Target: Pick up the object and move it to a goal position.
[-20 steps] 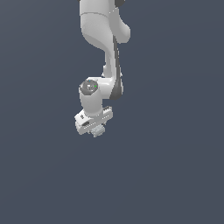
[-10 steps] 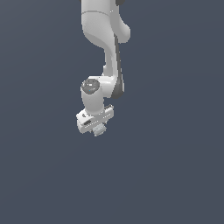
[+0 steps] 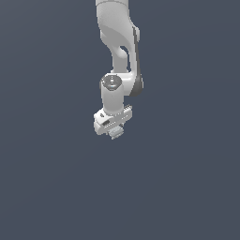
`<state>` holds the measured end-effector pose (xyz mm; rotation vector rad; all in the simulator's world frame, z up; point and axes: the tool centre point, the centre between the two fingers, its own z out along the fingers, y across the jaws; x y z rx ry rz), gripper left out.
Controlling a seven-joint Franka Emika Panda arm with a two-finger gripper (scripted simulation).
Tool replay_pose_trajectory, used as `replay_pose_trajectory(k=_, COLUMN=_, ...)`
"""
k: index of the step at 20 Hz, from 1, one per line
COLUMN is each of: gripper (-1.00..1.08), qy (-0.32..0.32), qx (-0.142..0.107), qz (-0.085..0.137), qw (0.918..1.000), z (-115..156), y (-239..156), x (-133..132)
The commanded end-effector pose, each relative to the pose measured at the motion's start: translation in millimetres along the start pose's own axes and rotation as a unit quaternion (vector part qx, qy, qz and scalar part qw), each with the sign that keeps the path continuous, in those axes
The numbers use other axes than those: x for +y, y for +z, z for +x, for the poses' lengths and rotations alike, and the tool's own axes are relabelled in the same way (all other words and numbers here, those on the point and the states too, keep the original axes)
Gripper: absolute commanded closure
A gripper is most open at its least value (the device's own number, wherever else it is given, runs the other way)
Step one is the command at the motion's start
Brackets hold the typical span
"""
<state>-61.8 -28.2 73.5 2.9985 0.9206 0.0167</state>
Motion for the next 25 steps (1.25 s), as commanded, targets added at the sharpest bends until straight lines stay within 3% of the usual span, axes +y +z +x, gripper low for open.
replay_pose_trajectory(k=1, gripper=1.08, qy=0.000, qx=-0.001, qz=0.000, qw=1.0000, z=2, y=-9, x=-25)
replay_pose_trajectory(k=8, gripper=1.08, qy=0.001, qx=-0.003, qz=0.002, qw=1.0000, z=8, y=-33, x=-93)
replay_pose_trajectory(k=14, gripper=1.08, qy=0.001, qx=-0.004, qz=0.003, qw=1.0000, z=13, y=-48, x=-135)
replay_pose_trajectory(k=19, gripper=1.08, qy=0.002, qx=-0.005, qz=0.003, qw=1.0000, z=16, y=-54, x=-150)
replay_pose_trajectory(k=25, gripper=1.08, qy=0.002, qx=-0.005, qz=0.004, qw=1.0000, z=17, y=-54, x=-148)
